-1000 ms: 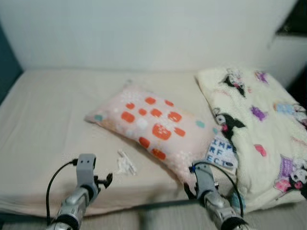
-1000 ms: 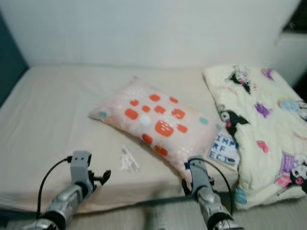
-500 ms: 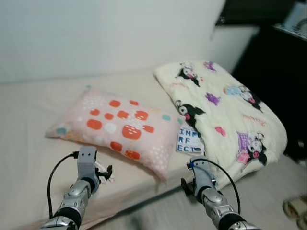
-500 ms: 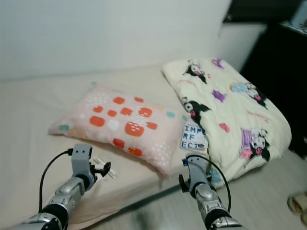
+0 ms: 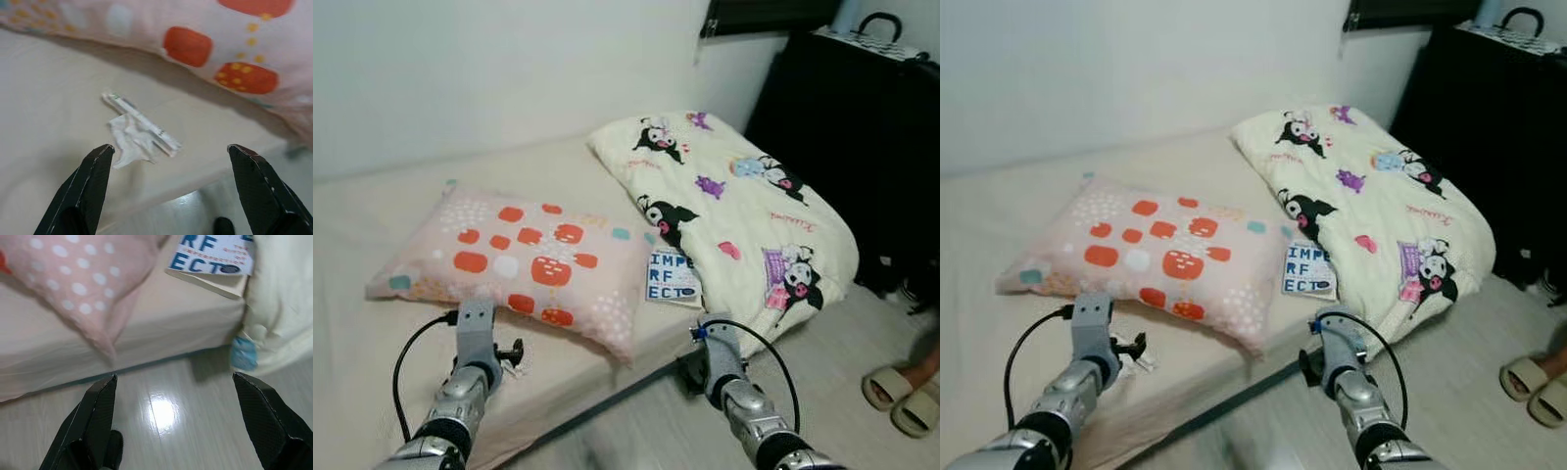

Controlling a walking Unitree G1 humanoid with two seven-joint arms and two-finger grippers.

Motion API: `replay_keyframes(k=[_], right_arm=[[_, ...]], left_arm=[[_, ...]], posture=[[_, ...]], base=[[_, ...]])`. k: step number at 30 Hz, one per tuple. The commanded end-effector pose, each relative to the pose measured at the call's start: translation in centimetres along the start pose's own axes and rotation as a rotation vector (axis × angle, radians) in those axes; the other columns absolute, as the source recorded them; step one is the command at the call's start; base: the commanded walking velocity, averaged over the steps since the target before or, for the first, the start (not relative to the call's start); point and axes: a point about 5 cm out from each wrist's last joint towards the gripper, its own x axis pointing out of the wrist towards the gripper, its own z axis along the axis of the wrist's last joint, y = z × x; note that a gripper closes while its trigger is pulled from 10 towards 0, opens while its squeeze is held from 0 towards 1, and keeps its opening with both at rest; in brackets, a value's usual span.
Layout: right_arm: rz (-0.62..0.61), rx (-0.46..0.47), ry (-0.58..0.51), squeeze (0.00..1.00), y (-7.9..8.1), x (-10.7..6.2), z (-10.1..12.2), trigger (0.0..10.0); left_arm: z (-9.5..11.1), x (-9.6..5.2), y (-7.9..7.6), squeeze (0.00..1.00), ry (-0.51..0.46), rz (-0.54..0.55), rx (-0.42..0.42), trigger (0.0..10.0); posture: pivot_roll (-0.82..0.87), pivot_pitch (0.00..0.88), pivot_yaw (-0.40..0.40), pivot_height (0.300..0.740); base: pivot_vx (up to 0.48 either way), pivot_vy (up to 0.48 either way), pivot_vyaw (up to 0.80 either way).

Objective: Clean up the room

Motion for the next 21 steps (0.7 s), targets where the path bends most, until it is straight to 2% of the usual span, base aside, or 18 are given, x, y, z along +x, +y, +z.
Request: replay_keyframes(k=[1, 3, 10, 11, 14, 18, 21], right_arm=[[-0.008, -0.010, -0.014, 0.00, -0.5, 0.0, 0.3, 10.0], [-0.004, -0.017, -0.017, 0.00, -0.5, 0.0, 0.4, 10.0], [0.030, -0.022, -0.034, 0.00, -0.2, 0.0, 0.5, 10.0], [0.048, -0.047, -0.033, 0.00, 0.1, 0.0, 0.5, 10.0], [0.100, -0.037, -0.040, 0.00, 0.5, 0.0, 0.4, 10.0], [0.135, -0.070, -0.047, 0.00, 1.0, -0.1, 0.5, 10.0], [0.131, -0.061, -0.050, 0.00, 1.0, 0.0, 0.5, 10.0]], left_arm=[[-0.8, -0.2, 0.4, 0.00, 0.036, 0.040, -0.030, 10.0], [-0.6, -0.1, 0.7, 0.00, 0.034, 0.077, -0.057, 10.0], [-0.6, -0.2, 1.2, 0.00, 0.040, 0.108, -0.071, 10.0], [-0.8, -0.2, 1.4, 0.00, 0.054, 0.123, -0.063, 10.0], [-1.1, -0.3, 1.7, 0.00, 0.077, 0.144, -0.040, 10.0], [-1.4, -0.4, 2.0, 0.00, 0.092, 0.180, -0.018, 10.0], [-1.5, -0.5, 2.2, 0.00, 0.096, 0.217, -0.040, 10.0]], posture=[[-0.12, 0.098, -0.055, 0.740], [-0.12, 0.098, -0.057, 0.740], [-0.13, 0.100, -0.061, 0.740], [-0.13, 0.100, -0.062, 0.740], [-0.13, 0.100, -0.062, 0.740], [-0.13, 0.101, -0.064, 0.740], [-0.13, 0.102, -0.065, 0.740]], base=[[0.000, 0.000, 0.00], [0.000, 0.000, 0.00], [0.000, 0.000, 0.00], [0.000, -0.480, 0.00], [0.000, -0.480, 0.00], [0.000, 0.000, 0.80], [0.000, 0.000, 0.74]])
